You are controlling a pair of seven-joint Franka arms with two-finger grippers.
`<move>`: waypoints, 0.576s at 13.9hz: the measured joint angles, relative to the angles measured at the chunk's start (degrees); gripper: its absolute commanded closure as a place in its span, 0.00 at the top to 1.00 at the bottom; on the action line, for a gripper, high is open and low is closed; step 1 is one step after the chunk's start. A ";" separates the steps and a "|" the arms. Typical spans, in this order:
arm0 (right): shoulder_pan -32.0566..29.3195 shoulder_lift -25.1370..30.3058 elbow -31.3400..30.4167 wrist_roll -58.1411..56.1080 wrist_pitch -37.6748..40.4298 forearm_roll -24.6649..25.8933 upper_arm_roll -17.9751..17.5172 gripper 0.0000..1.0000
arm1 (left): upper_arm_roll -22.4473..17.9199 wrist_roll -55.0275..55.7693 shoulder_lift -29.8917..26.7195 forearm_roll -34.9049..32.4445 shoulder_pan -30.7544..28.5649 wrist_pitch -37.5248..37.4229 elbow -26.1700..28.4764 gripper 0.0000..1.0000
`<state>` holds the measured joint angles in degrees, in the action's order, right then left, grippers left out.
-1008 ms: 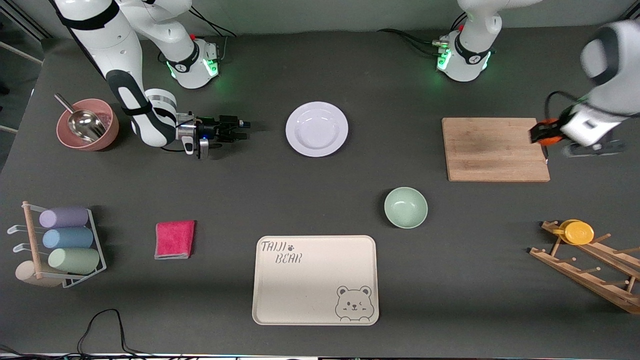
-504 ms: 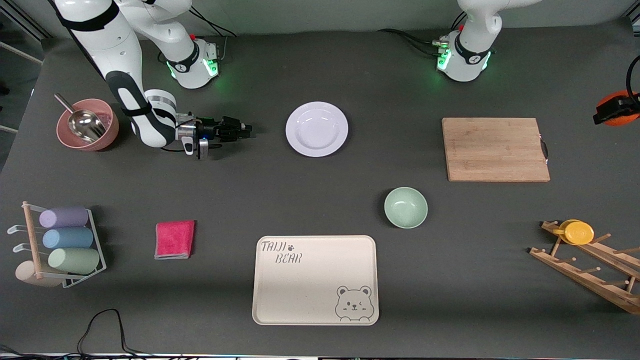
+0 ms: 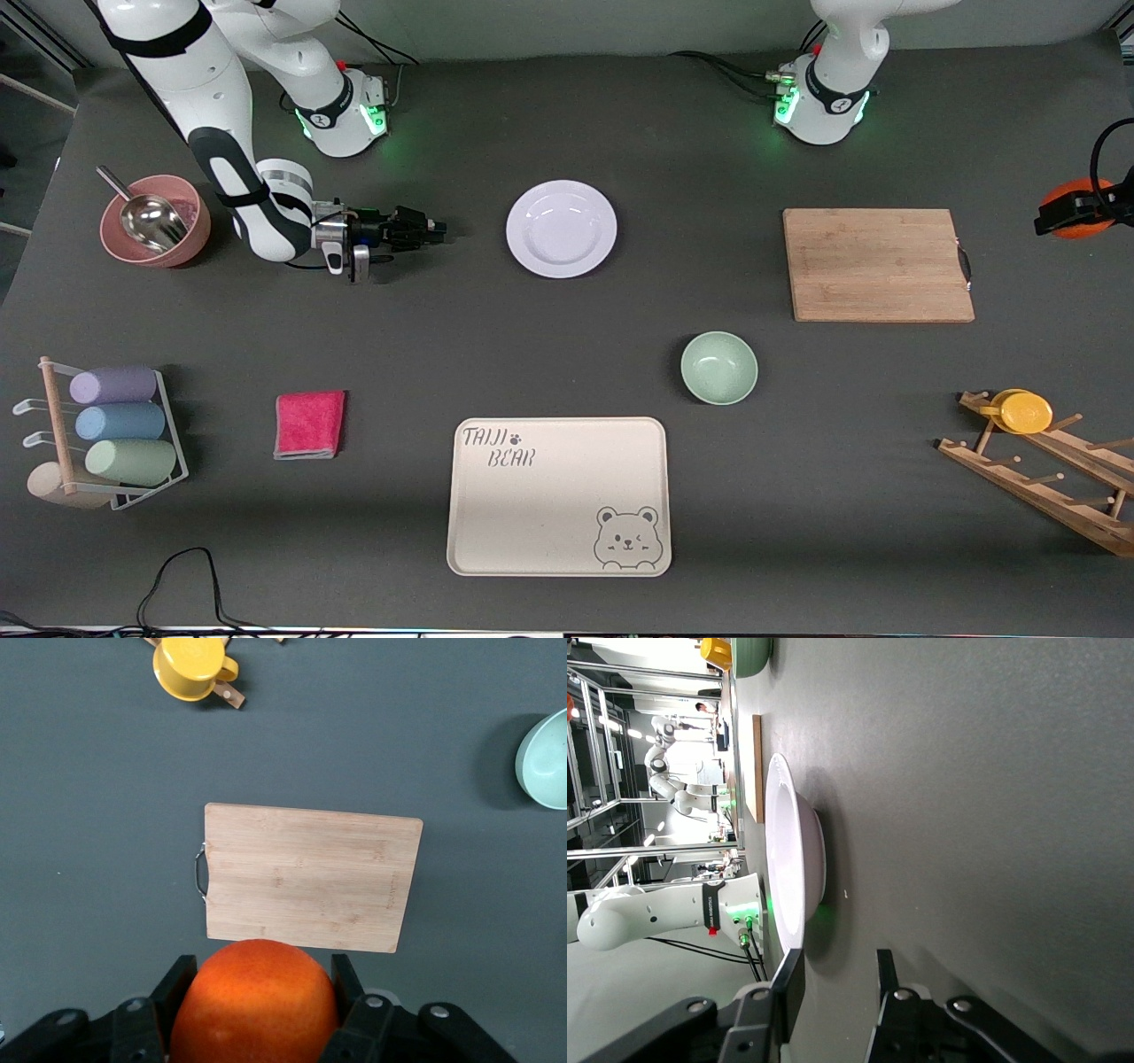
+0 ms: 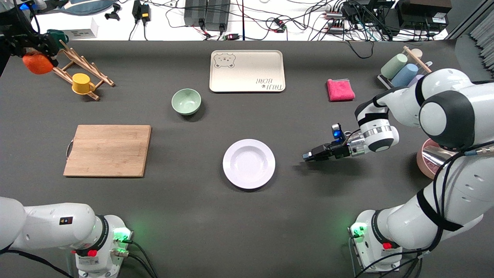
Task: Place orange and plate with both arms
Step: 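Lift the orange with the left gripper off the cutting board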
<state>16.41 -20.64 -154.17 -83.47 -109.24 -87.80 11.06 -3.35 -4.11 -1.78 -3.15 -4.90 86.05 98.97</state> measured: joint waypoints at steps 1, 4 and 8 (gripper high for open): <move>-0.01 -0.33 0.05 -0.41 0.01 0.00 0.01 0.40 | 0.07 1.88 0.34 0.09 1.31 0.00 0.00 0.00; -0.02 -0.89 0.41 -0.75 0.04 0.00 0.02 0.41 | 0.39 9.19 1.66 0.14 6.52 0.19 -0.10 0.00; -0.09 -1.06 0.52 -0.75 0.11 0.00 0.02 0.41 | 0.85 19.67 4.05 0.17 12.83 0.11 -2.20 0.00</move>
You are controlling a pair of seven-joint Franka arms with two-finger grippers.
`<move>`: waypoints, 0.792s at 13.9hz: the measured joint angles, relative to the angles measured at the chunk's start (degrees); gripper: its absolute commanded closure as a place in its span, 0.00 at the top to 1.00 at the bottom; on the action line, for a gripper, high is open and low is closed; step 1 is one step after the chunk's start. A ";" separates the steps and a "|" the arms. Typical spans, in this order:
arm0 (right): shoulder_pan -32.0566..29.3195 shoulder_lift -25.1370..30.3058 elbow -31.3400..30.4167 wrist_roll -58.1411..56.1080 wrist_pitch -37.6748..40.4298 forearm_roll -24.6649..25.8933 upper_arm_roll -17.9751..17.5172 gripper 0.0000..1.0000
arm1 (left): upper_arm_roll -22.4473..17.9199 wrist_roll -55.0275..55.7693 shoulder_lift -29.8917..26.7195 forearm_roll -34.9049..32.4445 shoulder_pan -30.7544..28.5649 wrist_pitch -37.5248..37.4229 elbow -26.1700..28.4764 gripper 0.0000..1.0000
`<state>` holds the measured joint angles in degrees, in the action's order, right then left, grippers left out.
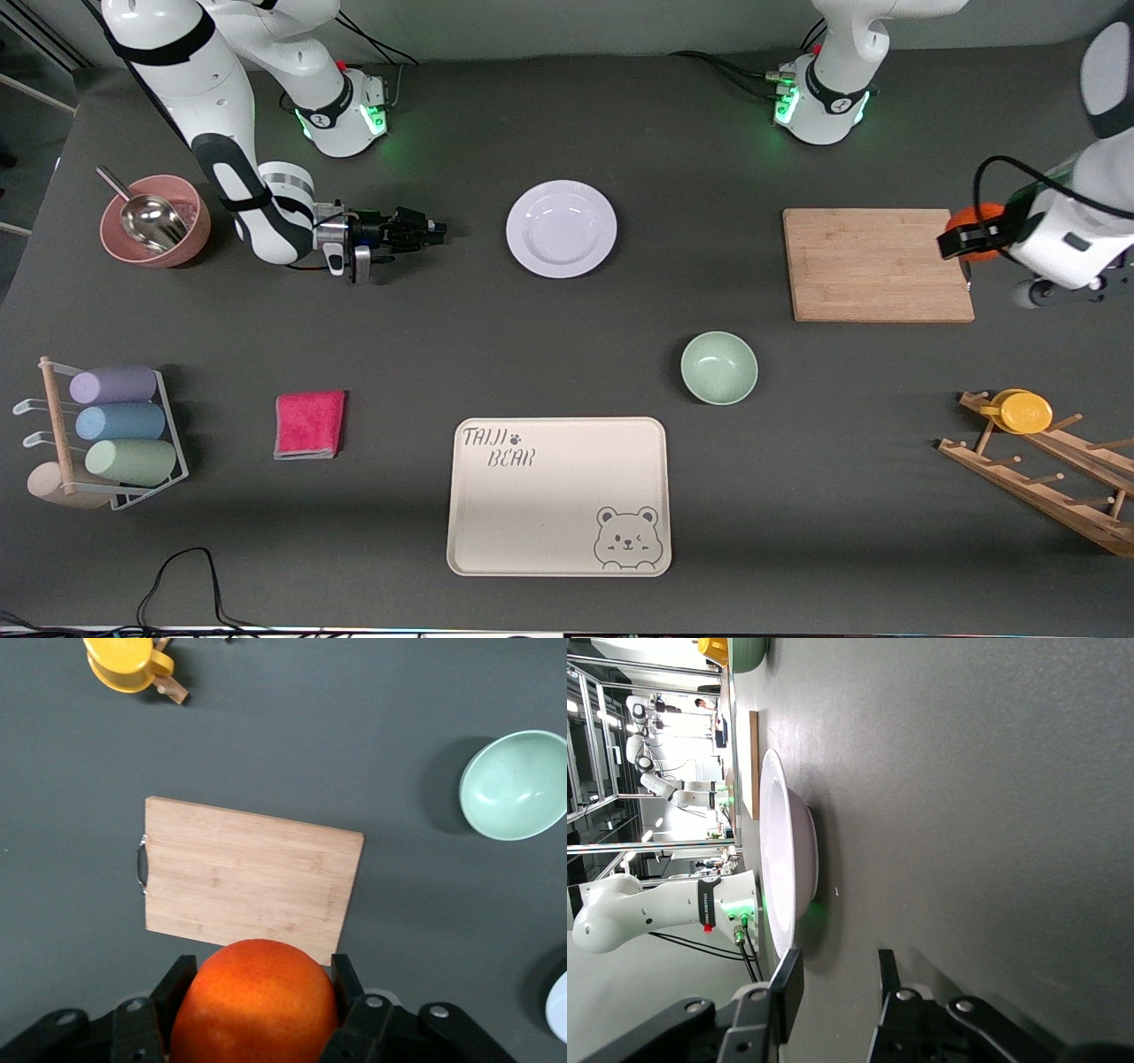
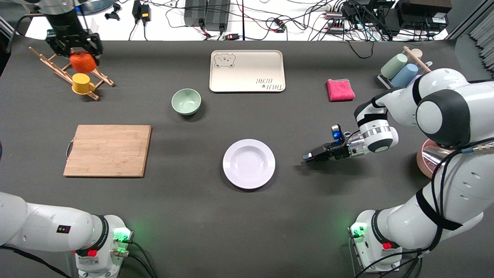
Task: Place orange and plate with both arms
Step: 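Lift the orange with the left gripper off the cutting board, then carry the orange with the left gripper over the white plate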
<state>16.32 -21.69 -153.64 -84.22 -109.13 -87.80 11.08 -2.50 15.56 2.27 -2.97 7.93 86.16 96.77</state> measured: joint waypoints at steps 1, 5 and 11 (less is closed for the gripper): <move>-0.01 -0.02 0.01 0.00 0.01 0.00 0.00 0.41 | 0.18 3.01 0.82 0.00 1.73 0.00 -0.66 0.00; -0.04 -0.14 0.02 0.00 0.02 0.00 0.00 0.41 | 1.18 16.45 5.65 0.13 8.00 0.04 -4.76 0.00; -0.11 -0.78 0.09 0.00 0.17 0.00 0.00 0.41 | 13.80 37.85 7.33 3.98 10.13 0.21 -6.58 0.00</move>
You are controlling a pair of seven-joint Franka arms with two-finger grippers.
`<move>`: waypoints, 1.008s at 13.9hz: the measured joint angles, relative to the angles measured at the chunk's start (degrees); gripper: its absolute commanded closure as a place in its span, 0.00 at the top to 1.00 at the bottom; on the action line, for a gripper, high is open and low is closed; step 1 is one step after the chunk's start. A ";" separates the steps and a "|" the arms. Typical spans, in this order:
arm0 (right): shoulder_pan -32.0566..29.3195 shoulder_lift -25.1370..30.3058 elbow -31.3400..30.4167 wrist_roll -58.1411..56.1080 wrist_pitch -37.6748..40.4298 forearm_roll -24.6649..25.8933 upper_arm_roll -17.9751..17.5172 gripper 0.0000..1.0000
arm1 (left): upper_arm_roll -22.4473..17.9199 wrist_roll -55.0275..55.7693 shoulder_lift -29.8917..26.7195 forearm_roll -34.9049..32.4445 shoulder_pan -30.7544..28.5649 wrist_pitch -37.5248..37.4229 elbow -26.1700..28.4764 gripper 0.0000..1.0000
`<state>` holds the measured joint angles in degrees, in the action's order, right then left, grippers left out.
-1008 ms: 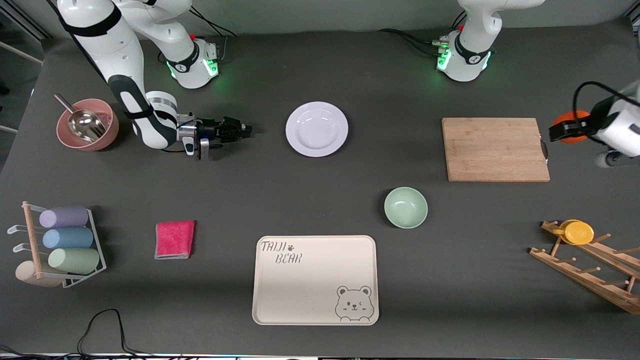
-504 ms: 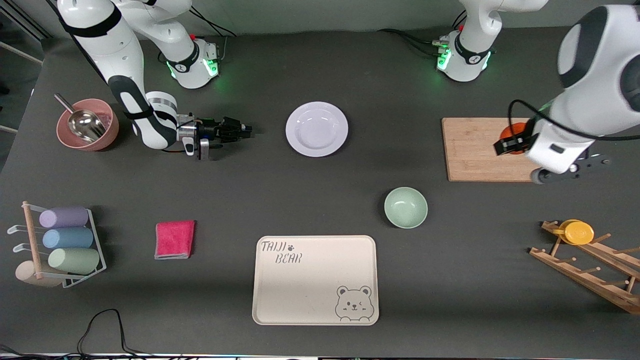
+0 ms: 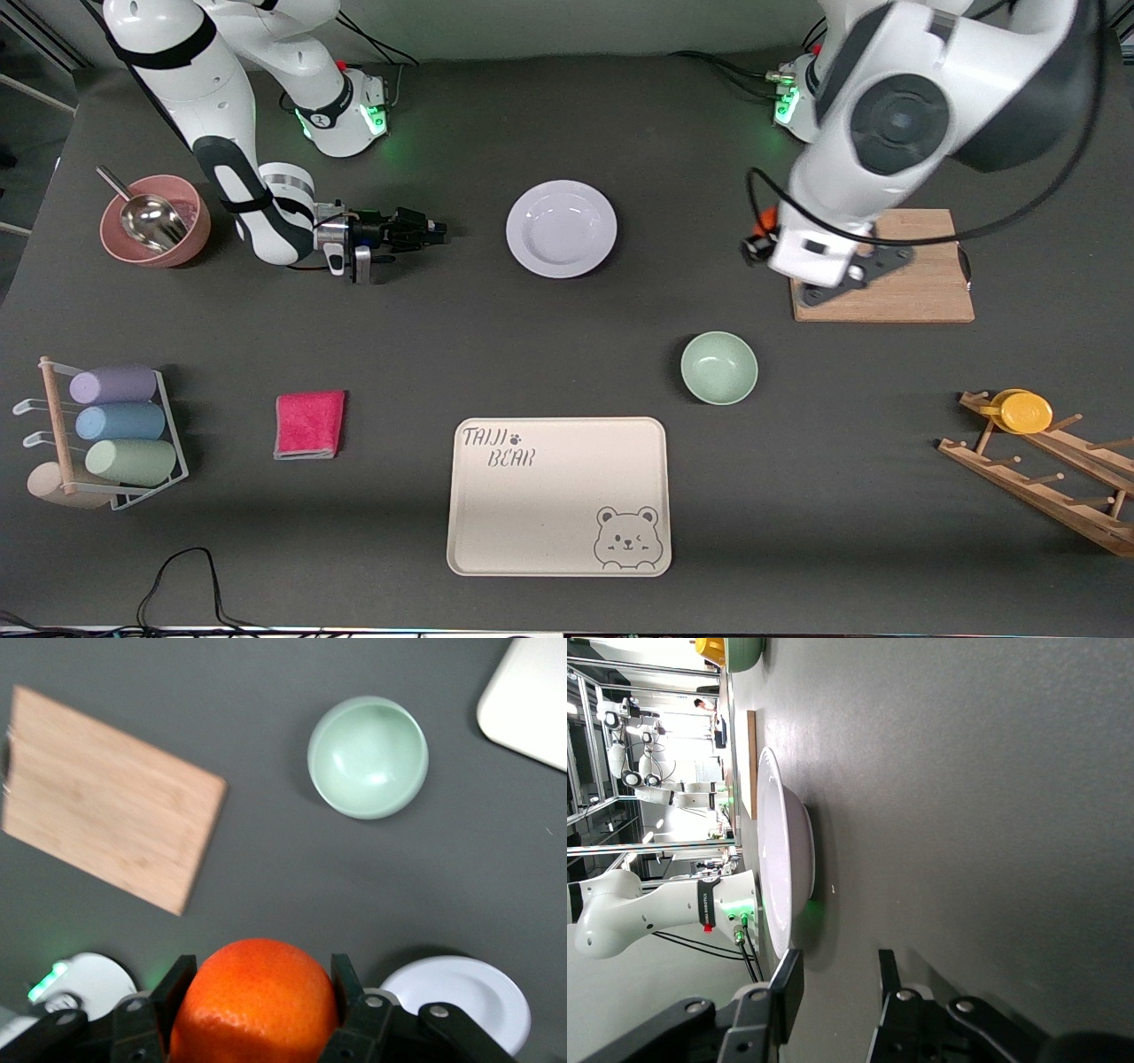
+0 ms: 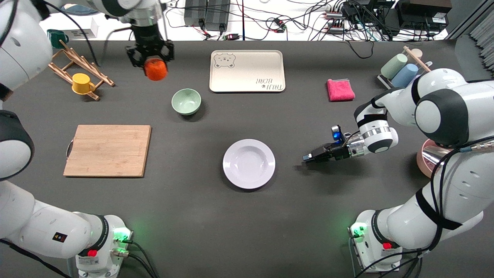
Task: Place orange and plate with both arms
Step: 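Carry the orange with the left gripper over the white plate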
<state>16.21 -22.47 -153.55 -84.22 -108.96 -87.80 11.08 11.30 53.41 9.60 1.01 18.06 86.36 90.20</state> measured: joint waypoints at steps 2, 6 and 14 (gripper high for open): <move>-0.03 -0.30 0.03 0.08 0.10 0.00 0.01 0.41 | 3.80 5.40 1.44 1.47 0.60 2.19 0.08 0.00; -0.06 -0.41 0.04 1.01 0.19 0.00 0.00 0.41 | 6.03 16.01 8.57 2.59 8.03 11.39 0.15 0.00; -0.11 -0.49 0.14 3.53 1.78 0.00 0.00 0.41 | 6.14 26.52 17.12 1.26 19.82 24.99 0.18 0.00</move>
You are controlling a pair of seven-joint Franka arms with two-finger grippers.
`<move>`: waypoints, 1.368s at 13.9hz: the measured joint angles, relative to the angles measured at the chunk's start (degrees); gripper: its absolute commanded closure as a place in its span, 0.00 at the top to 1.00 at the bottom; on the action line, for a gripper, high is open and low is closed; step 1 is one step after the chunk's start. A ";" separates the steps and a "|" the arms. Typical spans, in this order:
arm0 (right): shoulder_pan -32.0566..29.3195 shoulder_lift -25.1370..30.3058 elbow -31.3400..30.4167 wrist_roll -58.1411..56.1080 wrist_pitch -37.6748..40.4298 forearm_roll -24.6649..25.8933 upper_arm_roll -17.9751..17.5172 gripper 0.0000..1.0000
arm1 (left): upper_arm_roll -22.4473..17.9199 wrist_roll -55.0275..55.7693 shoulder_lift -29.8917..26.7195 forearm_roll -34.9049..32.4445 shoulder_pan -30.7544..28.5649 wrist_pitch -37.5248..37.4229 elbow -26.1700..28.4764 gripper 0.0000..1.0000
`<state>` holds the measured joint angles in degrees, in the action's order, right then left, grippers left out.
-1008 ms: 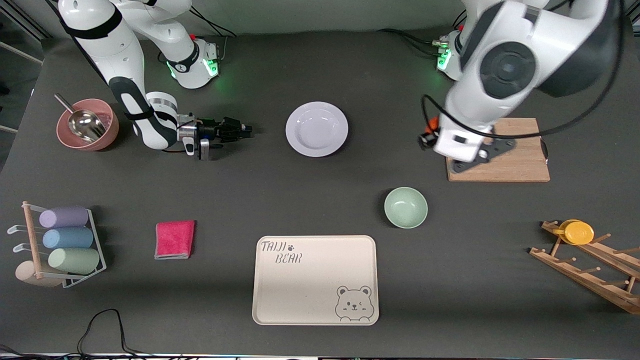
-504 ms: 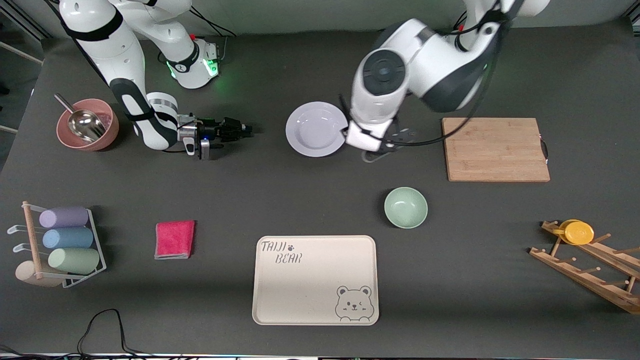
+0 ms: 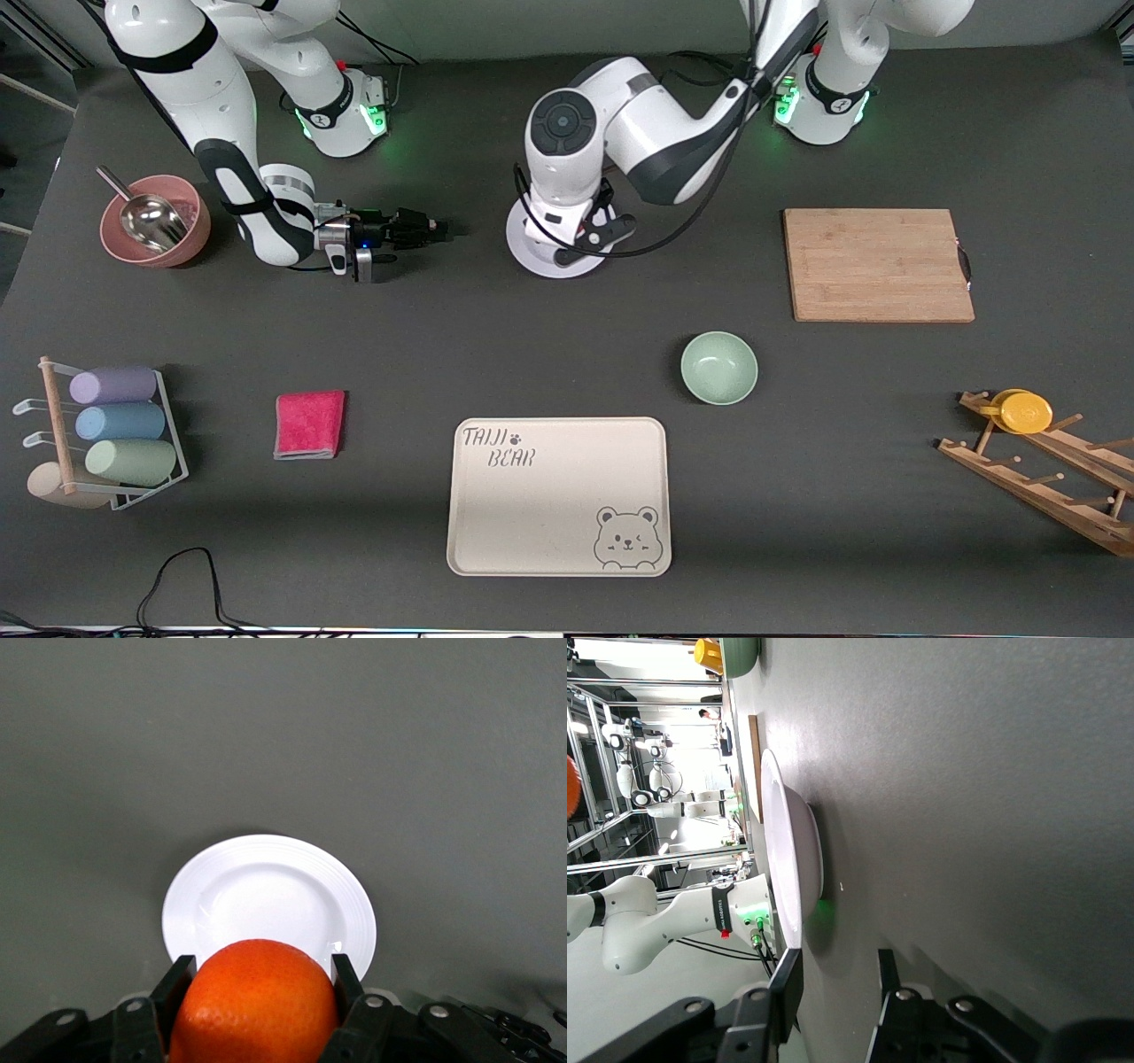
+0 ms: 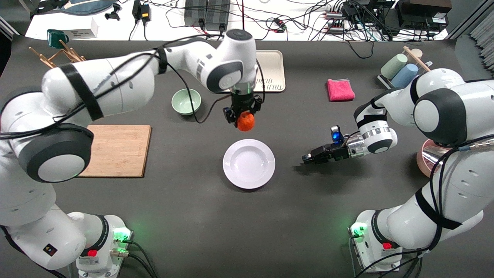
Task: Place orange and plate with both arms
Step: 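Carry the orange with the left gripper over the white plate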
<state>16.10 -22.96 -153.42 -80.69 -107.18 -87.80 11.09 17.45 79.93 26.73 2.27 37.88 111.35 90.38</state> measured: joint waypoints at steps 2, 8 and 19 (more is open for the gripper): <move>0.00 -0.06 0.01 0.00 0.14 0.00 0.00 0.41 | -0.02 2.05 2.30 -2.73 2.33 3.03 0.50 0.00; 0.00 -0.13 0.06 0.00 0.19 0.00 0.00 0.41 | -0.05 9.05 7.71 -11.46 6.72 13.19 5.27 0.00; 0.00 -0.22 0.13 0.00 0.20 0.00 0.00 0.41 | -0.14 17.15 8.66 -20.94 10.43 20.35 11.48 0.00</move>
<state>16.10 -23.19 -153.29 -80.68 -106.98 -87.80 11.08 17.30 97.08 35.39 -18.67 48.31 131.70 101.86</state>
